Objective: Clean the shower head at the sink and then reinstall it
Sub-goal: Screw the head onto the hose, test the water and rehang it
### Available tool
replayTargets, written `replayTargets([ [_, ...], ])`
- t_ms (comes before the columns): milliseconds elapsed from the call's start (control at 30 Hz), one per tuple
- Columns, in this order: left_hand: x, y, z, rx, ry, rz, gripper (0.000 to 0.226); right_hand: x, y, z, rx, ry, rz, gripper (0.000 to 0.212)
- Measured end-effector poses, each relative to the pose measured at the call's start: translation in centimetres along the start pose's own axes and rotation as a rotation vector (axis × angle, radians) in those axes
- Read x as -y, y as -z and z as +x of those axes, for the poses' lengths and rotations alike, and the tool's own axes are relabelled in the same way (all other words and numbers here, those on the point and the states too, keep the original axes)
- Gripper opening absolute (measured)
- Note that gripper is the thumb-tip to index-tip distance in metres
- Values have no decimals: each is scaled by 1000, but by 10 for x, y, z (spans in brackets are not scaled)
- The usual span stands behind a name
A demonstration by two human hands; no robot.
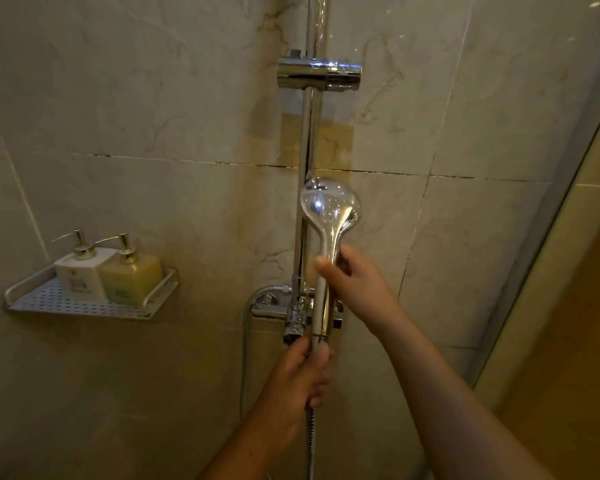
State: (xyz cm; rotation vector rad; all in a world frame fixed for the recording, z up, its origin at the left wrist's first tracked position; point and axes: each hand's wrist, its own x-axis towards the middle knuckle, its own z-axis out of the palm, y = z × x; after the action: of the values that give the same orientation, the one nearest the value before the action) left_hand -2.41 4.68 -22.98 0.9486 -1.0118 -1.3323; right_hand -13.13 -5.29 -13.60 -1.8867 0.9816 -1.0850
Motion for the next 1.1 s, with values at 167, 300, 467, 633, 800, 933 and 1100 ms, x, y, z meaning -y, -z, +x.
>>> replayTargets([
  [167,-13,6,2,237,-26,-237,37,10,14,1,368,-103,831,46],
  [300,-20,4,4,271,-62,-194,38,4,19,2,411,6,871,39],
  [467,-13,4,0,117,-59,-41,31,3,21,5,328,-24,618,30],
  [633,-3,6,-2,11,-49,93,35,6,15,6,211,-127,358,40],
  [800,-1,4,-3,-32,-27,122,37,10,4,2,58,-85,78,27],
  [933,-12,8,-4,143,4,-111,40,7,7,-1,214,-20,387,43],
  [1100,-16,8,-4,518,59,-428,32,4,19,4,775,-41,983,67],
])
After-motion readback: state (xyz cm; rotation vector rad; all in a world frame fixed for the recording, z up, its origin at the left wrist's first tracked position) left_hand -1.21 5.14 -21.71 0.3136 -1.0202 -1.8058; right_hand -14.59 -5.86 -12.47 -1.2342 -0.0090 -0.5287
